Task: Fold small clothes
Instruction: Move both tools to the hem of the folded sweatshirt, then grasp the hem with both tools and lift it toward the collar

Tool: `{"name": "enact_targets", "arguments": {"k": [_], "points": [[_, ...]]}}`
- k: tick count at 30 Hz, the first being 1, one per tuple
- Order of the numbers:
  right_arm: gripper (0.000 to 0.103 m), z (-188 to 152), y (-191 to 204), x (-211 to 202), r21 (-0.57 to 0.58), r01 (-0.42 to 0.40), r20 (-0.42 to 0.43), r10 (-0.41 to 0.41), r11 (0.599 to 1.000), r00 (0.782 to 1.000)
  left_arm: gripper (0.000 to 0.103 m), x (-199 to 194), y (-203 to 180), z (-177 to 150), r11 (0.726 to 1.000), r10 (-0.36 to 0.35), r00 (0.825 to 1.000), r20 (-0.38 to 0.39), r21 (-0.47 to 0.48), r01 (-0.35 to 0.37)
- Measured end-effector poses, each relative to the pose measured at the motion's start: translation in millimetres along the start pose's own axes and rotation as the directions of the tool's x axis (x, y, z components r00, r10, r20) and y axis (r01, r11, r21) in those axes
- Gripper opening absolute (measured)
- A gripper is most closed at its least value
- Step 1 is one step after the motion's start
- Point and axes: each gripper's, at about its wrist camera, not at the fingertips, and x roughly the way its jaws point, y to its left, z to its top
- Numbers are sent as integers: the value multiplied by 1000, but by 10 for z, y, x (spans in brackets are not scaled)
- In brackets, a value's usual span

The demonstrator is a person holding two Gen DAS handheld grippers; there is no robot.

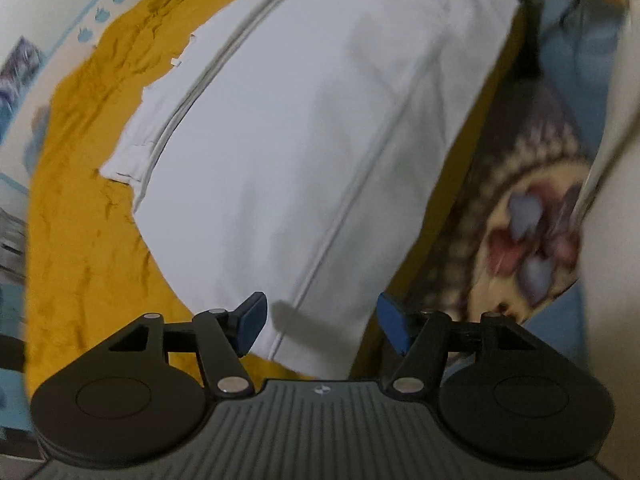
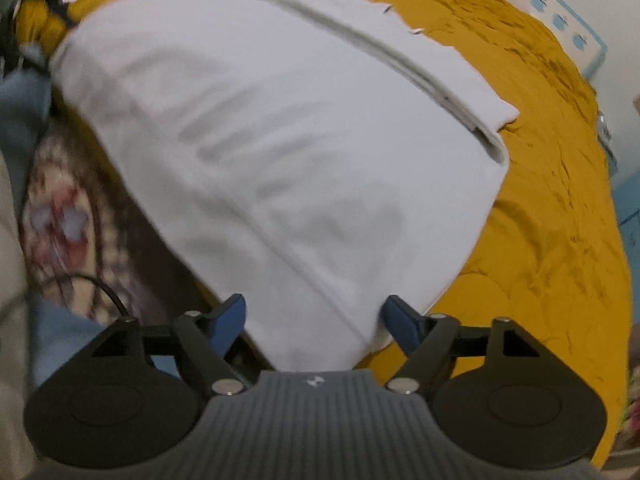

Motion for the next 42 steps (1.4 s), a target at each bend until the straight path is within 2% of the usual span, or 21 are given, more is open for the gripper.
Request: {"name": "enact_targets", "arguments": {"k": [3,7,8,10,13,15,17,18,20,21,22,23,25,28,34,38,42], "points": [[81,-79,133,94,-77,50,-9,-51,996,999,77,126,-189,-64,995,64,998,-16,75,-63],[83,-151,260,204,-157,96,-15,-99,983,995,84,336,-384,-124,970,168,985,-27,181,-160],[83,-168,272,227,-163,100,-15,-104,982,995,89,390,-427,-131,964,185,982,-27,199,-176],[83,-176,259,271,-157,106,-14,-110,982,994,93,467,-479,-135,960,193,981,-33,212,-181],[83,-209,303,360,-194,132,-25,-139,972,990,93,557,-519,-144,959,213,977,-23,198,-204],[83,-239,386,434,-260,162,-35,-177,952,984,89,586,-531,-152,957,228,974,-14,190,-221],[81,-224,383,450,-268,171,-36,-187,948,982,72,523,-528,-132,951,251,968,-7,189,-245],[76,-214,364,428,-263,172,-35,-188,949,982,67,475,-514,-128,951,253,967,-4,185,-248],[64,-208,333,377,-271,184,-31,-199,945,979,49,386,-458,-128,957,245,970,5,160,-243],[54,-207,308,329,-275,192,-26,-207,942,978,43,331,-432,-131,960,241,971,9,143,-239],[46,-202,283,280,-272,195,-20,-208,942,978,32,274,-402,-128,962,242,970,14,130,-241],[43,-192,256,223,-262,190,-15,-201,946,979,21,216,-379,-122,962,245,969,20,118,-245],[28,-156,178,74,-243,182,4,-186,953,982,11,71,-320,-106,962,258,965,39,82,-261],[20,-80,89,-167,-238,180,32,-177,955,984,10,-161,-221,-65,957,284,955,88,31,-288],[16,100,-155,-618,-168,217,124,-198,962,972,9,-483,202,153,950,304,940,153,-118,-288],[13,303,-404,-851,-67,256,200,-238,964,951,9,-576,608,376,935,325,927,187,-209,-286],[13,569,-688,-1007,13,299,263,-292,954,920,9,-629,1037,623,911,353,912,209,-300,-284]]}}
